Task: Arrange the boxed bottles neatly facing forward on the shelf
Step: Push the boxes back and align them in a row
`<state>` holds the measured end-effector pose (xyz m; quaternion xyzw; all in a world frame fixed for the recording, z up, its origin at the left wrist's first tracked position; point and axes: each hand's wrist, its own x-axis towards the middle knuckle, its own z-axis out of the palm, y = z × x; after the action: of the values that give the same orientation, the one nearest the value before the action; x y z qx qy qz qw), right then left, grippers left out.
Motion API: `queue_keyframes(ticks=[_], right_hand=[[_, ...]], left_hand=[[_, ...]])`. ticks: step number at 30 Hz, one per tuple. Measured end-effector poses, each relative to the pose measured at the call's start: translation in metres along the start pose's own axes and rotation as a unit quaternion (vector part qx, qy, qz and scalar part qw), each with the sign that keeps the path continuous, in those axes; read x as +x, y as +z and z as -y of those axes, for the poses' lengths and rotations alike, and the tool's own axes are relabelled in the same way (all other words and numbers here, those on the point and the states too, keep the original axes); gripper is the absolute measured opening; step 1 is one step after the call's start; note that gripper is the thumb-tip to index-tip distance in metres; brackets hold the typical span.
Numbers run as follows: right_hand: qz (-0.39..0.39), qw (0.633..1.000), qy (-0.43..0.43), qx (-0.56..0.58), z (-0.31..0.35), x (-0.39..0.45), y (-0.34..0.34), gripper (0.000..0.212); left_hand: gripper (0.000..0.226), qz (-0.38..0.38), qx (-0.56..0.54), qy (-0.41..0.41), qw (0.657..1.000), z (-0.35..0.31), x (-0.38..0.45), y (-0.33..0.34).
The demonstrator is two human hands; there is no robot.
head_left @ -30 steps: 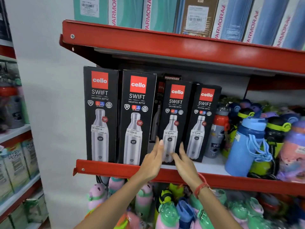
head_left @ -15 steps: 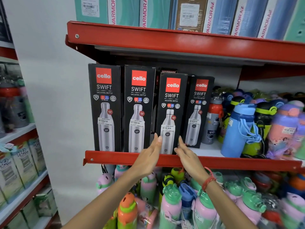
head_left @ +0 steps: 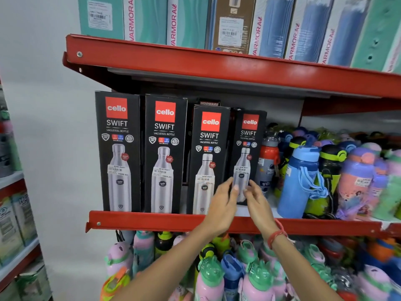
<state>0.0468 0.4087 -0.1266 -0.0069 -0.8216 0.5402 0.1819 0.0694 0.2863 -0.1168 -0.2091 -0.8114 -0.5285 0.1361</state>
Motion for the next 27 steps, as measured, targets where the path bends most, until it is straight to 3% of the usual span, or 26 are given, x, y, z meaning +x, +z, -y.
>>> queue_keyframes(ticks=[8,11,15,27], right_hand=[[0.038,0.998,0.049,-0.009,-0.012,0.041,-0.005,0.064],[0.056,0.998,0.035,-0.01,-0.013,0.045,-0.008,0.065],[0.077,0.996,0.029,-0.038,-0.014,0.037,-0.017,0.065],[0.123,0.992,-0.01,-0.041,-0.013,-0.02,-0.034,0.063]], left_hand=[[0.091,0.017,-0.083,-0.16,0.984,0.016,0.049,0.039],[0.078,0.014,-0.082,-0.183,0.98,0.016,0.057,0.042],[0.08,0.0,-0.075,-0.184,0.98,0.018,0.051,0.039],[0.081,0.095,-0.09,-0.158,0.979,-0.002,-0.017,-0.001]])
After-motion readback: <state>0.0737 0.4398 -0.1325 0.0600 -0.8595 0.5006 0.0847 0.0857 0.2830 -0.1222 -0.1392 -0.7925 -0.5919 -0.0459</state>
